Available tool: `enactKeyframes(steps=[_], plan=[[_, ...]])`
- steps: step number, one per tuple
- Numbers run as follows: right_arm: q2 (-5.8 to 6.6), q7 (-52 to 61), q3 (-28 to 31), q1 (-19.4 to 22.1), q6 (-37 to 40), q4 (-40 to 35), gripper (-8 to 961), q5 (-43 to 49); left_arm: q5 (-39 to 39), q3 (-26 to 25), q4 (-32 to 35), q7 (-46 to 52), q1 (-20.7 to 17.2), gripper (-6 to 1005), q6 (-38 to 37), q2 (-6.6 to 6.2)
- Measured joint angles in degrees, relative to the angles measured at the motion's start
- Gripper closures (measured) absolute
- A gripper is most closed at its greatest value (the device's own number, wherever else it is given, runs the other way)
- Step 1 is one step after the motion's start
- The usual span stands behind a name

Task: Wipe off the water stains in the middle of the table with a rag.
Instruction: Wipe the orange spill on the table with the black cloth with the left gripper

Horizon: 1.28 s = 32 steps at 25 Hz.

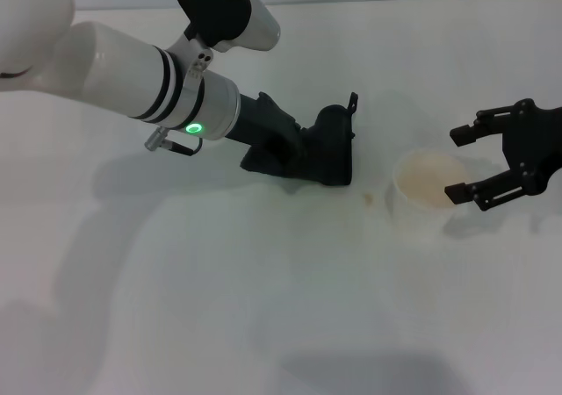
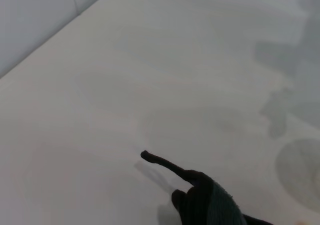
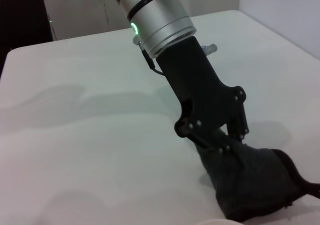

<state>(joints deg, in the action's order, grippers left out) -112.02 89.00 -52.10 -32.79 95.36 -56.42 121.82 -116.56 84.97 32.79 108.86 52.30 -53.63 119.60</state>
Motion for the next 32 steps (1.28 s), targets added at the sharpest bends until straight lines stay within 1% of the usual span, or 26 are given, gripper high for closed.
enactKeyframes(steps=[4,7,9,12,17,23,27,31,32], plan=[[0.03,0.19,-0.29,0.00,0.72,-0.05,83,0.00,0.90,0.23,-0.11,-0.82,-0.03,885,-1.17,0.02],[-0.06,0.20,-0.40,0.01,0.82,-0.06,83,0.00,1.67,1.66,-0.37,-1.04,0.01,885,-2.23,0.08],[-0.17,0.21,-0.42,0.09,0.84,-0.06,84,0.00,3.75,4.44,-0.37,-1.06,0.01,884,-2.44,0.11],[-0.31,0.21,-0.47,0.18,0.88,-0.05,84,0.00,5.55,6.90,-0.37,-1.07,0.06,884,-2.48,0.11],[-0.37,0.21,-0.54,0.30,1.44,-0.01,84,0.00,7.15,8.49,0.06,-1.77,0.07,883,-3.87,0.10],[-0.39,0.21,-0.55,0.41,1.72,0.00,83,-0.01,7.92,8.58,0.14,-3.02,0.11,882,-7.48,0.03],[-0.39,0.21,-0.55,0.44,1.76,0.00,83,-0.05,7.38,8.61,0.13,-3.20,-0.04,881,-8.22,-0.02],[-0.44,0.21,-0.54,0.42,1.77,-0.03,83,-0.06,4.95,4.17,-0.10,-2.82,-1.50,880,-6.92,-0.43],[-0.46,0.21,-0.54,0.38,1.77,-0.02,83,-0.06,3.65,1.83,0.06,-2.80,-1.85,880,-6.68,-0.46]])
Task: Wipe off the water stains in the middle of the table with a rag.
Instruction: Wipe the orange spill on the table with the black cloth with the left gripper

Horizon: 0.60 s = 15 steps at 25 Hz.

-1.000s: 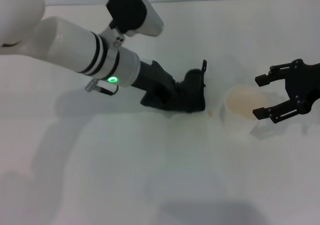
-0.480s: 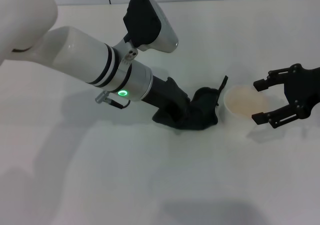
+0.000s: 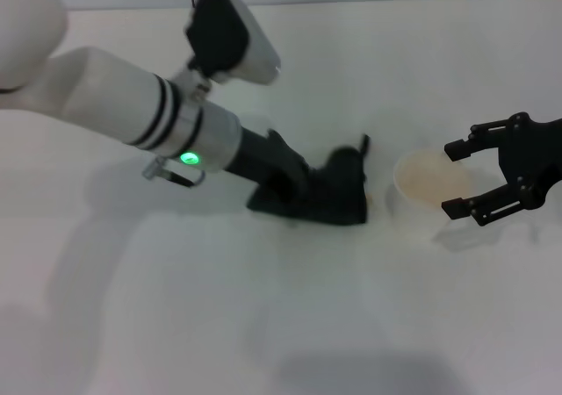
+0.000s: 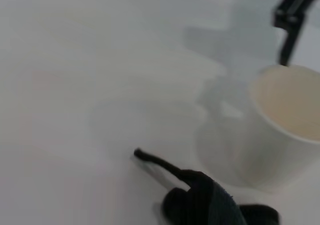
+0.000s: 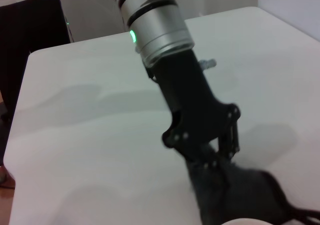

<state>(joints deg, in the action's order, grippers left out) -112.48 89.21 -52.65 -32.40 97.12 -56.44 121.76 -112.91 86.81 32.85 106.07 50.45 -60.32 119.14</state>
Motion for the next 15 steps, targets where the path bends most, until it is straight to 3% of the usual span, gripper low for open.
enactKeyframes(steps=[8,15], plan=[[-0.02,0.00,0.00,-0.35,-0.08,0.02,84,0.01,-4.41,-10.67,0.15,0.45,-0.74,879,3.98,0.00],[-0.02,0.00,0.01,-0.47,-0.21,0.02,84,0.06,-5.38,-11.08,0.19,0.25,-0.21,877,4.73,0.17]])
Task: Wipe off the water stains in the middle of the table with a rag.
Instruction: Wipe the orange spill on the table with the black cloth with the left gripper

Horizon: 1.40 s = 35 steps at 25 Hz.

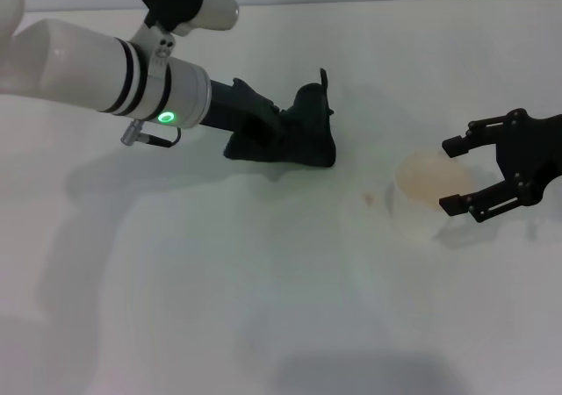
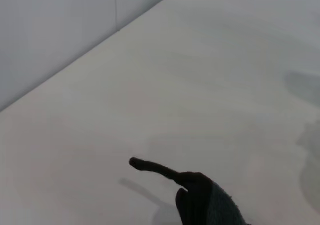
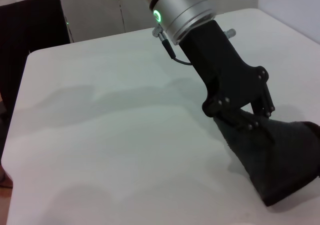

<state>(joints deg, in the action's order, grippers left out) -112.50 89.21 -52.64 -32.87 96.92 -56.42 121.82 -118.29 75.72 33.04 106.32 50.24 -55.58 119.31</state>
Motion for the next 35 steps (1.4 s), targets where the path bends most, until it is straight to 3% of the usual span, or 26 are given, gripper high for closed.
enactKeyframes(steps=[3,12,25,35], plan=[[-0.01,0.00,0.00,0.00,-0.03,0.00,84,0.00,0.19,1.16,0.00,-0.07,0.29,877,0.05,0.19],[-0.08,0.00,0.00,0.00,-0.25,-0.01,83,0.00,6.78,11.24,-1.05,0.38,2.34,875,0.13,0.40],[-0.35,-0.07,-0.09,0.00,-0.03,-0.01,83,0.00,10.67,16.22,-3.35,0.50,4.05,873,-1.13,0.58],[-0.35,-0.18,-0.14,0.00,0.05,0.00,84,0.02,10.76,15.56,-3.46,1.75,4.08,871,3.45,0.18]])
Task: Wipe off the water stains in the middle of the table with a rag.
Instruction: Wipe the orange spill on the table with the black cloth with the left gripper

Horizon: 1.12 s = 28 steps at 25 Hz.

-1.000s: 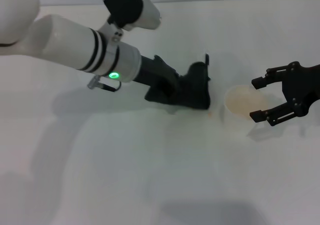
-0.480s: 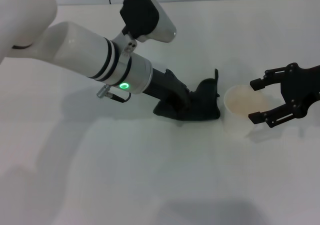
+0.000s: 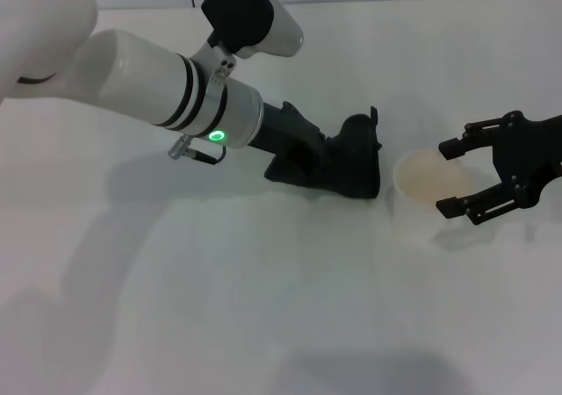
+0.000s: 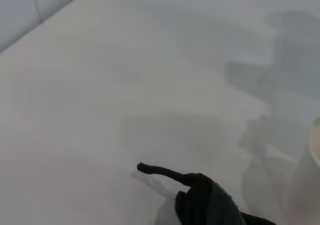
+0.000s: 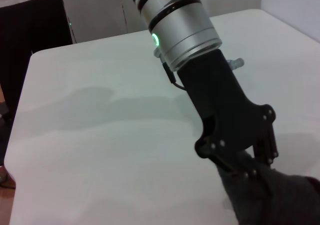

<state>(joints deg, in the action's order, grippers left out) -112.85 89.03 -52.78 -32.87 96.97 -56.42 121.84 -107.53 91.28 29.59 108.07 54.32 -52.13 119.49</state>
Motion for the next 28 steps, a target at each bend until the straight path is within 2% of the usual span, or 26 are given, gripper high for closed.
enactKeyframes(steps=[7,13,19,28], plan=[[0.00,0.00,-0.04,0.00,0.05,0.00,83,0.04,-1.39,0.18,-0.17,2.53,0.30,870,4.75,0.06],[0.18,0.04,-0.05,0.00,0.09,0.00,83,0.13,-1.41,0.55,-0.23,2.36,0.29,868,5.01,0.08],[0.58,0.16,-0.04,0.00,-0.01,0.00,84,0.16,-1.13,3.57,0.32,1.64,0.42,867,1.31,0.25],[0.88,0.26,0.20,0.16,-0.02,0.00,84,0.16,-1.39,3.16,0.39,0.42,0.46,866,-6.23,-0.21]])
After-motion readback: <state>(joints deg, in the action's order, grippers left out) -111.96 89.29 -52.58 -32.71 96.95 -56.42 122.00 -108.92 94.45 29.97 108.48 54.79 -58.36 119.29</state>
